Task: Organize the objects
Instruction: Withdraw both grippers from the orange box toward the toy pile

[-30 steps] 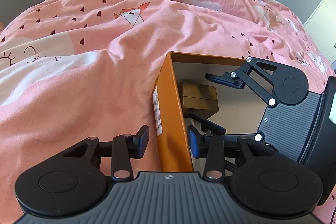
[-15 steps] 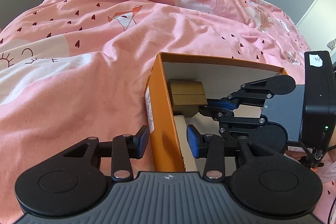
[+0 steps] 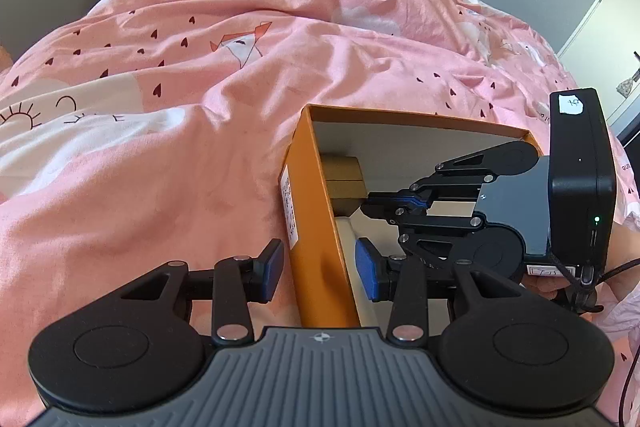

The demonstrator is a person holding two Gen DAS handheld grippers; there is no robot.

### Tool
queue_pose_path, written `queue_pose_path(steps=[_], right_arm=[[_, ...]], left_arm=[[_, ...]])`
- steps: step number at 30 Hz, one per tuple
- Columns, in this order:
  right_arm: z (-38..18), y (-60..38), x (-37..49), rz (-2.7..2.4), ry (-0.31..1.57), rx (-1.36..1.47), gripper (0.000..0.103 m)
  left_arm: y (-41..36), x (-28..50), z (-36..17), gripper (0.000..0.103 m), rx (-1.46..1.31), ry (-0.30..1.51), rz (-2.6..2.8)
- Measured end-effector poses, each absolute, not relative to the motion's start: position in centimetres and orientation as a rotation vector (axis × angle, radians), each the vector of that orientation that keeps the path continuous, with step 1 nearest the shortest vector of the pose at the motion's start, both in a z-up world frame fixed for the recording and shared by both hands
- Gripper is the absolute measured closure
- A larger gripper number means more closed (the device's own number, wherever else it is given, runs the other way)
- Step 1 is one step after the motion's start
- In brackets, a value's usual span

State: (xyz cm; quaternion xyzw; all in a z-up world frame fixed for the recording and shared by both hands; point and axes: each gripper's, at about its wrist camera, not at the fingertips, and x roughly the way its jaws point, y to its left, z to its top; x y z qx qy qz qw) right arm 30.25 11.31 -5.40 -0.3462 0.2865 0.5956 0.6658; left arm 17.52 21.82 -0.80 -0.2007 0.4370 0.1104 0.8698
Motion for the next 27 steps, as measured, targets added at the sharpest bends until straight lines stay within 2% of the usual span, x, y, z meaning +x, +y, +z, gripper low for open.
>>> queue_pose_path(steps=[3, 8, 11, 13, 19, 26, 27], right_arm=[[-3.9, 9.7, 29.9, 1.319, 0.627, -0.728, 0.100], [0.1, 4.1, 28.1, 1.294, 0.579, -0.542, 0.095], [1.9, 0.2, 27.0, 1.265, 0.581, -0.421, 0.088], [2.7, -2.5, 26.3, 1.243, 0.594, -0.342, 0.079], [3.1, -9.9, 23.4, 1.094, 0.558, -0.250, 0.073], [2.1, -16.0, 21.6, 0.935, 0.590, -0.205, 0.068], [1.9, -16.5, 21.3, 0.924, 0.602, -0.201, 0.068]], left_arm=[[20.9, 16.0, 0.5, 0.056, -0.355, 0.861, 0.200], [18.9, 12.0, 2.1, 0.050, -0.206, 0.781, 0.178], [17.5, 9.7, 2.1, 0.050, -0.101, 0.764, 0.207], [16.5, 8.3, 1.8, 0.050, -0.036, 0.762, 0.228], [13.8, 4.8, -0.8, 0.048, 0.151, 0.723, 0.319], [14.0, 3.4, -3.6, 0.046, 0.216, 0.794, 0.413], [14.0, 3.5, -3.9, 0.044, 0.238, 0.808, 0.429]])
